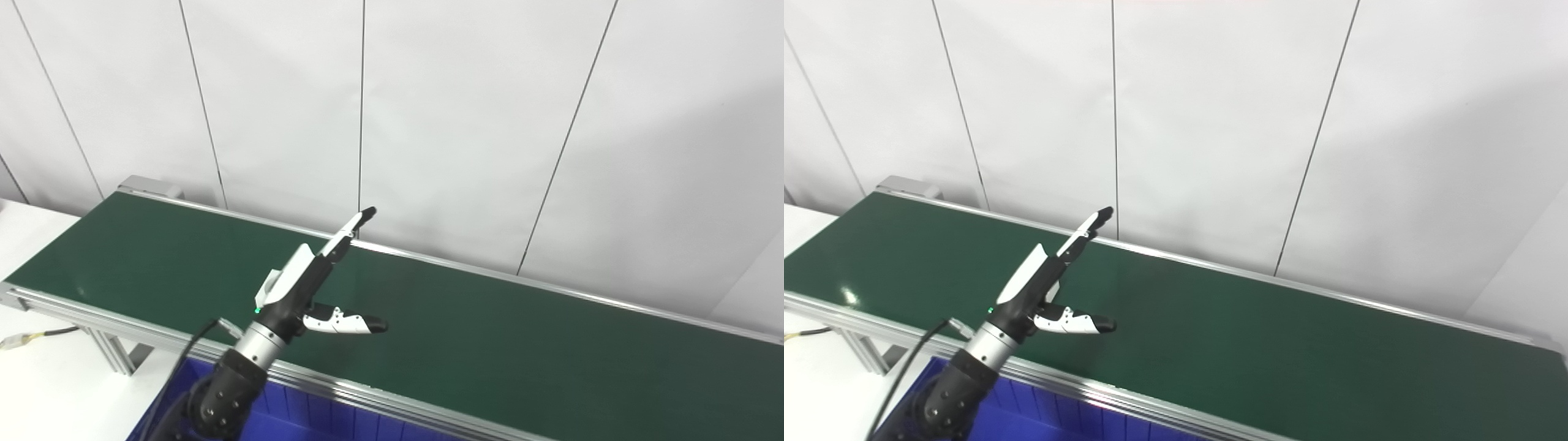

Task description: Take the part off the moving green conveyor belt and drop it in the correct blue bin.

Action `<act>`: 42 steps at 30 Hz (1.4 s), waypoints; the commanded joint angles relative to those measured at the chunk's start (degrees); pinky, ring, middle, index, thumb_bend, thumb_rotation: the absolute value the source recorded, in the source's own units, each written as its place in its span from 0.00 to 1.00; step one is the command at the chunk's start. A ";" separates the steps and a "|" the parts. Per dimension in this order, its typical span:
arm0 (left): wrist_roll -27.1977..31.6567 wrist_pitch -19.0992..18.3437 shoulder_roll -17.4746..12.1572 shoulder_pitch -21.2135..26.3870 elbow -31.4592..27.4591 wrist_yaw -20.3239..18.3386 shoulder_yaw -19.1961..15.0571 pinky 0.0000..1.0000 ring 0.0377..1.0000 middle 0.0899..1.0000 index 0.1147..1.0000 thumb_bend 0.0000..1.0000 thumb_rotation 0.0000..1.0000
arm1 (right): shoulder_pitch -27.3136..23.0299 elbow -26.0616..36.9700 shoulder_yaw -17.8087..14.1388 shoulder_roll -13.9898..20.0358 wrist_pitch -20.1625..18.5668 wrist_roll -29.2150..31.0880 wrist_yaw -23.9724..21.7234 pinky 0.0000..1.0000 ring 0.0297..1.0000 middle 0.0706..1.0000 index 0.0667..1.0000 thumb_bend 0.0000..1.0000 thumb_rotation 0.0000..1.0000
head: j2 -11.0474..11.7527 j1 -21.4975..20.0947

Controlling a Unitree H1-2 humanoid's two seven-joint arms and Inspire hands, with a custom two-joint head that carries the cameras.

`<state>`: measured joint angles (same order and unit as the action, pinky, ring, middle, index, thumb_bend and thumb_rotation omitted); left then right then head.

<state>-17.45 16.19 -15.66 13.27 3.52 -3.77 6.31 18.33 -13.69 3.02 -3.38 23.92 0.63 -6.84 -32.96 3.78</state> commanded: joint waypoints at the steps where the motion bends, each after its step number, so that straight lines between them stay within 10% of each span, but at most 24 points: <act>1: -0.36 -0.36 -1.50 3.91 0.94 -0.31 -0.80 1.00 1.00 1.00 1.00 0.82 0.49 | -0.71 1.91 0.32 -0.25 3.01 0.16 -0.04 1.00 0.96 0.98 1.00 0.77 0.93 | -0.40 0.17; 16: -9.01 -5.83 -6.52 11.82 12.31 -1.87 1.82 0.90 1.00 1.00 1.00 0.94 0.35 | -1.04 2.42 1.38 0.28 3.01 -0.48 1.33 1.00 0.97 0.98 1.00 0.79 0.94 | -1.55 1.05; 28: -16.63 -5.14 -10.53 16.21 20.31 -2.26 6.83 1.00 1.00 1.00 0.98 0.97 0.24 | -0.81 2.73 0.89 -0.14 3.01 0.90 0.39 1.00 0.97 0.98 1.00 0.76 0.93 | -1.85 1.36; 42: -23.62 -8.12 -10.35 18.35 26.65 -0.88 12.13 1.00 1.00 1.00 0.97 0.94 0.15 | -0.50 3.19 0.93 -0.17 3.01 0.55 0.51 1.00 0.97 0.99 1.00 0.74 0.94 | -2.02 1.39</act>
<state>-40.11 9.04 -25.27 28.38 30.75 -6.61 18.48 18.05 -12.40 3.83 -3.08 23.92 1.25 -6.15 -35.07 5.10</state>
